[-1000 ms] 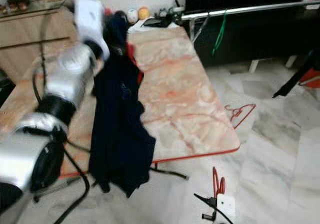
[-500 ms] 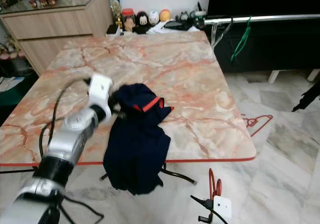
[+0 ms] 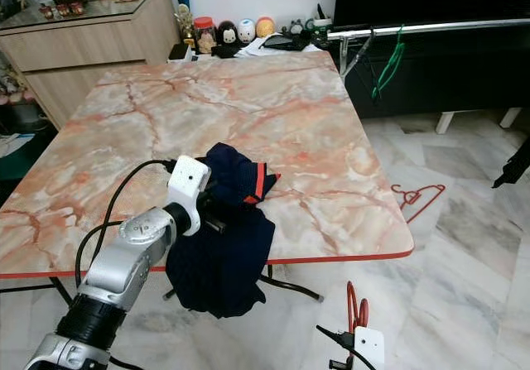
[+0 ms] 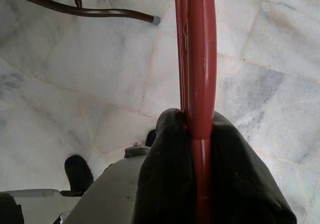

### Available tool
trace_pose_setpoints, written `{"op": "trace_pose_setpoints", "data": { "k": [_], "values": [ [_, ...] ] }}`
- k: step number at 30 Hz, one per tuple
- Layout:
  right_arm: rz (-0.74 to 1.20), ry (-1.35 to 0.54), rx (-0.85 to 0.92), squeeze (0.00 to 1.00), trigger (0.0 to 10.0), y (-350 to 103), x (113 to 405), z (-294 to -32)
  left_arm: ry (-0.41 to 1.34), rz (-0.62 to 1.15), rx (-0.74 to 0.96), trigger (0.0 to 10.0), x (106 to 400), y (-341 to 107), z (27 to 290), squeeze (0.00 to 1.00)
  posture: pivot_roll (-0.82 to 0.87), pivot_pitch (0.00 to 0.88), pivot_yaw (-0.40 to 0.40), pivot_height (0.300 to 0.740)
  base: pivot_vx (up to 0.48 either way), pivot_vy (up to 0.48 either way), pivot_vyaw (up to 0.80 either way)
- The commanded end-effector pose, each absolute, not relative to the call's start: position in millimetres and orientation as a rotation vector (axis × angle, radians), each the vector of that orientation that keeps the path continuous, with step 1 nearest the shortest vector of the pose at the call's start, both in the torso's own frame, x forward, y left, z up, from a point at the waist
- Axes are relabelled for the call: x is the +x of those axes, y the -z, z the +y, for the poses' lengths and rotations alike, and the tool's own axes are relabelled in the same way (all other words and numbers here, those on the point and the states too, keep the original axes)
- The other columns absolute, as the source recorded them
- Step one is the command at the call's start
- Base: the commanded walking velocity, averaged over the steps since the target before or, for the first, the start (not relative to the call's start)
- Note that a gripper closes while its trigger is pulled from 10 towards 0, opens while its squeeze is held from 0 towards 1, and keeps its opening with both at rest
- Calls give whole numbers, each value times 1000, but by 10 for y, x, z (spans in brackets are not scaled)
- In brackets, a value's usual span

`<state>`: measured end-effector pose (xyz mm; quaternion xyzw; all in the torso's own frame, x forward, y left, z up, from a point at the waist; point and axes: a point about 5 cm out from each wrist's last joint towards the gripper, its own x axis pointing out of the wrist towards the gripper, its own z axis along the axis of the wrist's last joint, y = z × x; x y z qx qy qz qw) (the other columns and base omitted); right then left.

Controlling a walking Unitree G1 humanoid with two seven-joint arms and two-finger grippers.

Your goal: Hang hanger

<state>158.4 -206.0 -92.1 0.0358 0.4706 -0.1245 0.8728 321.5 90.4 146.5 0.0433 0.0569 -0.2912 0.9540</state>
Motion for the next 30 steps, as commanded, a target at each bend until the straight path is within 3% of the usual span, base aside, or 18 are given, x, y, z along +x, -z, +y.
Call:
{"op": "trace_pose_setpoints", "data": {
  "k": [1,30],
  "values": [
    [985,257,84,0,10000,924,1589,-2034,616,116,123,10000,3187,-1500,925,1000,-162,0,88,740,0,0,0],
    [975,271,92,0,10000,911,1620,-2039,809,114,333,10000,3155,-1735,1151,1000,-142,0,83,740,0,0,0]
  ]
}}
